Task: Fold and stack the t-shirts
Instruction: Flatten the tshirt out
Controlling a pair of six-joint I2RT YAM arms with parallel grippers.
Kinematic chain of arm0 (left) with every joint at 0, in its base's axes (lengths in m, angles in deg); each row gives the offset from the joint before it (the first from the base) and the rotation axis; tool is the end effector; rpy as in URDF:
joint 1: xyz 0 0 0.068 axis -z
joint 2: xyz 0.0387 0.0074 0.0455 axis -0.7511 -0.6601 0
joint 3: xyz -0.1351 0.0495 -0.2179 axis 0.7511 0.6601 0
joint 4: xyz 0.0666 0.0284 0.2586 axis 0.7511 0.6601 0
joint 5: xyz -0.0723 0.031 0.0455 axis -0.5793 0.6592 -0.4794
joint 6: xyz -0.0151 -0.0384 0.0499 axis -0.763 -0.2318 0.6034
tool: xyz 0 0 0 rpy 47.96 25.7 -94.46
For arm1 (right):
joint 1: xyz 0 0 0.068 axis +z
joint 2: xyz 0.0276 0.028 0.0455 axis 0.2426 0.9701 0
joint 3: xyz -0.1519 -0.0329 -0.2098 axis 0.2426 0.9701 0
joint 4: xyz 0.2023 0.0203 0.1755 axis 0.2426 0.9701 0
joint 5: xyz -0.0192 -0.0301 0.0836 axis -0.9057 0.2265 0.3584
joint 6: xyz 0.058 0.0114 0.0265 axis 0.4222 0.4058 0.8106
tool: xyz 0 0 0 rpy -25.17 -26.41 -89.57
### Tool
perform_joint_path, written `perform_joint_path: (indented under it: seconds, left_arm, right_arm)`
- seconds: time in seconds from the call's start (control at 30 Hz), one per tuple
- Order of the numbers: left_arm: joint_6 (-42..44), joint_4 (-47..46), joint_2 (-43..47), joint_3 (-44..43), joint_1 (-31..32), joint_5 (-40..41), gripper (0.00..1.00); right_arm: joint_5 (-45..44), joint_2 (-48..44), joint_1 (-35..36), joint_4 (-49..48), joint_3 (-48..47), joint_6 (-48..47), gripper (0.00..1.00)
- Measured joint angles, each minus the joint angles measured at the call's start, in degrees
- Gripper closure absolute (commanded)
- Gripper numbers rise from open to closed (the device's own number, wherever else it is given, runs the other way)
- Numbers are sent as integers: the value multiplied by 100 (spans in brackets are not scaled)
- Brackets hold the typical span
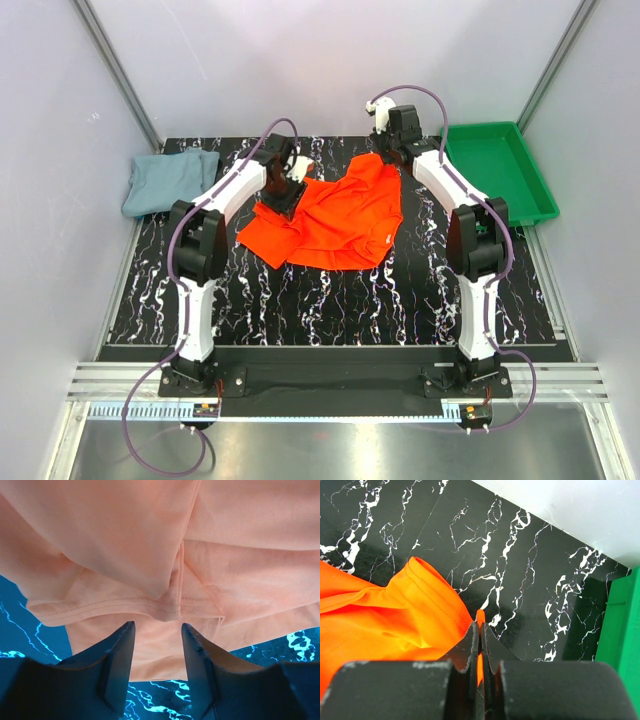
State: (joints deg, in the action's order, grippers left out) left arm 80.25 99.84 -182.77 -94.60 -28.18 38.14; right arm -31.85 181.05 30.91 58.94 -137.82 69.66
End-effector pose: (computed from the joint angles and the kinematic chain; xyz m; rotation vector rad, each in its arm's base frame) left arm 0.4279 -0.1679 0.1947 0.7771 2.6751 -0.2493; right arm 0.5049 0.1512 0.2495 -0.6147 2.0599 -0.0459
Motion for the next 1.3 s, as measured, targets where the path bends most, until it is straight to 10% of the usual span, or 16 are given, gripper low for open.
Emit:
perform_joint_path:
  seconds: [0.6,0.87,0.97,1.3]
  left_arm:
    - [17,28,-490,-17,76,-2,57]
    - [28,24,-498,-70,96,-13,73]
    - [28,24,-498,-74,96,-15,100]
    - [96,52,-420,-114,76,24,100]
  right_arm:
    - [-28,-142,0,-81,166,0,100]
    - [-31,-142,0,-83,166,0,100]
    - [-31,-142,0,-83,166,0,100]
    - [-61,-212,-4,-98,247,-4,100]
